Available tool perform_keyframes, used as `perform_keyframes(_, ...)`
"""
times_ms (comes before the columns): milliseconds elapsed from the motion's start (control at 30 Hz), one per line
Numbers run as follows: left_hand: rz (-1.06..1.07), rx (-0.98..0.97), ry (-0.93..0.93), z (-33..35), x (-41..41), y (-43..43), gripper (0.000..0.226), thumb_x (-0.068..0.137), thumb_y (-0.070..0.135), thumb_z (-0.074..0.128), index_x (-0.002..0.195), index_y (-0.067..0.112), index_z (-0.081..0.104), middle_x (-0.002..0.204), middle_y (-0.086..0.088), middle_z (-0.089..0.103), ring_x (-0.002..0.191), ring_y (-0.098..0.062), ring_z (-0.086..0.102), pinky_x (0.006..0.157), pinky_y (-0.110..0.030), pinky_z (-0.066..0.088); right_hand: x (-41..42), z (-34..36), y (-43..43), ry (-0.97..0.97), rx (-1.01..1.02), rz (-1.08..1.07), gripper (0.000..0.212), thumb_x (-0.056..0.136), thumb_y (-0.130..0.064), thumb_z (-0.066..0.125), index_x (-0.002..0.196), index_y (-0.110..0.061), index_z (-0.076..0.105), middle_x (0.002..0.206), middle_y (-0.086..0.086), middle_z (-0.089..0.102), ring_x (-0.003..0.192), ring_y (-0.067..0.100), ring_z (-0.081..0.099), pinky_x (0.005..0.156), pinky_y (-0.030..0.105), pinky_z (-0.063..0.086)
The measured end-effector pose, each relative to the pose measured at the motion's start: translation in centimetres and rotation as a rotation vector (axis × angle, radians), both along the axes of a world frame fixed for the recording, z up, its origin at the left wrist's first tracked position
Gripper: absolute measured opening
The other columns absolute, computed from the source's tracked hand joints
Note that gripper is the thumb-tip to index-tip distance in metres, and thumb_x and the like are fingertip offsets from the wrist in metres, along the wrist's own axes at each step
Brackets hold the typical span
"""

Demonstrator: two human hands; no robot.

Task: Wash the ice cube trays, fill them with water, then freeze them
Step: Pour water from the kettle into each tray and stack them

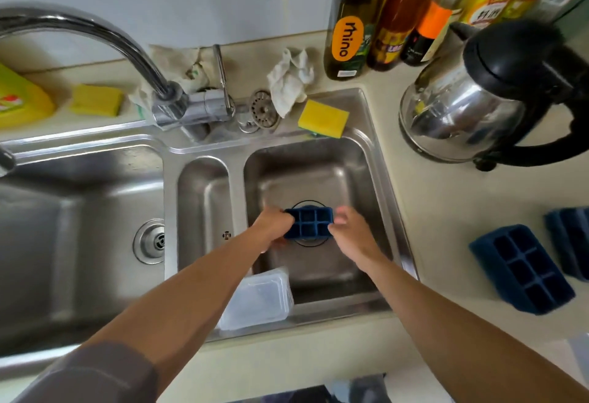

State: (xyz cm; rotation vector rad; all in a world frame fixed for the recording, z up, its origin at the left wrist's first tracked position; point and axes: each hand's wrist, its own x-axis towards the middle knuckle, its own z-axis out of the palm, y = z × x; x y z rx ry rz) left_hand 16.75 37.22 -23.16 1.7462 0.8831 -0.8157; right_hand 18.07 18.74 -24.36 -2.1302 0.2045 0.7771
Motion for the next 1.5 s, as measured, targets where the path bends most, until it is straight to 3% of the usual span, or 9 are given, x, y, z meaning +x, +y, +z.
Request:
perform_keyframes(133,0.086,-0.031,0.083,-1.9,0.3,-0.5,0.02,0.098,0.014,0.051,0.113,0.006,0.06,0.105,-0.017,0.069,0.093,-0.032,0.069,0.081,-0.043,0.06,0.3,-1.4,0.2,0.06,0.036,-0.06,0.036,0.092,0.003,0.054,0.091,-0.032,0.056,0.094,-0.008,0.062,0.085,0.0,0.057,0.069,0.02,0.046)
perform_keyframes(267,0.097,-0.028,0.108,-3.1,0.4,-0.9,0.019,0.097,0.016,0.05,0.112,0.008,0.06,0.097,-0.014,0.068,0.081,-0.028,0.067,0.072,-0.038,0.059,0.5,-2.5,0.2,0.097,0.068,-0.043,0.047,0.089,0.009,0.052,0.079,-0.036,0.062,0.076,-0.025,0.066,0.076,-0.014,0.062,0.062,0.008,0.046)
perform_keyframes(567,0.106,-0.021,0.043,-2.2,-0.3,-0.6,0.025,0.098,0.025,0.055,0.111,0.005,0.06,0.098,-0.014,0.065,0.086,-0.028,0.061,0.074,-0.036,0.052,-0.1,-0.6,-0.2,0.078,0.13,-0.024,0.046,0.091,0.008,0.055,0.089,-0.038,0.059,0.085,-0.028,0.063,0.084,-0.015,0.061,0.065,0.004,0.047)
perform_keyframes(733,0.09,0.015,-0.07,1.5,-0.3,-0.6,0.02,0.096,0.023,0.056,0.092,0.004,0.062,0.081,-0.009,0.058,0.071,-0.021,0.055,0.06,-0.026,0.043,0.0,5.4,-1.7,-0.001,0.159,0.009,0.051,0.1,-0.01,0.06,0.148,-0.016,0.045,0.14,-0.004,0.054,0.127,0.015,0.055,0.103,0.03,0.045)
perform_keyframes(800,0.171,-0.085,-0.093,3.4,0.2,-1.0,0.019,0.099,0.016,0.051,0.081,0.01,0.056,0.075,-0.008,0.052,0.064,-0.019,0.051,0.052,-0.025,0.042,0.2,8.4,-2.9,-0.093,0.18,-0.019,0.045,0.1,-0.017,0.06,0.144,-0.017,0.049,0.137,-0.001,0.059,0.122,0.016,0.059,0.104,0.034,0.049)
perform_keyframes(933,0.247,-0.166,-0.21,7.1,1.5,-3.1,0.017,0.103,0.015,0.052,0.088,0.019,0.057,0.086,-0.009,0.065,0.08,-0.02,0.064,0.068,-0.031,0.055,0.8,14.0,-5.9,-0.26,0.212,-0.144,0.035,0.099,-0.03,0.061,0.132,-0.02,0.058,0.12,-0.006,0.066,0.111,0.013,0.065,0.095,0.035,0.055)
perform_keyframes(1067,0.149,-0.217,-0.303,10.4,2.9,-5.9,0.021,0.104,0.008,0.047,0.084,0.013,0.05,0.081,-0.012,0.05,0.063,-0.018,0.049,0.057,-0.03,0.041,2.0,19.2,-9.6,-0.47,0.247,-0.285,0.038,0.093,-0.048,0.06,0.121,-0.023,0.063,0.113,-0.006,0.07,0.106,0.012,0.068,0.095,0.038,0.056)
perform_keyframes(1333,-0.022,-0.091,-0.396,13.4,5.2,-11.7,0.025,0.102,0.017,0.047,0.094,0.001,0.065,0.089,-0.015,0.07,0.083,-0.027,0.068,0.084,-0.042,0.057,7.5,24.2,-18.2,-0.74,0.19,-0.633,0.026,0.084,-0.061,0.057,0.094,-0.038,0.062,0.089,-0.019,0.069,0.086,-0.013,0.063,0.063,0.002,0.044)
perform_keyframes(1500,0.016,-0.076,-0.408,13.8,5.6,-14.3,0.021,0.104,0.02,0.05,0.103,0.006,0.066,0.1,-0.015,0.073,0.085,-0.025,0.071,0.078,-0.035,0.057,12.3,21.9,-21.1,-0.622,0.17,-0.543,0.045,0.089,-0.063,0.057,0.101,-0.021,0.065,0.092,-0.01,0.068,0.083,0.0,0.065,0.069,0.021,0.047)
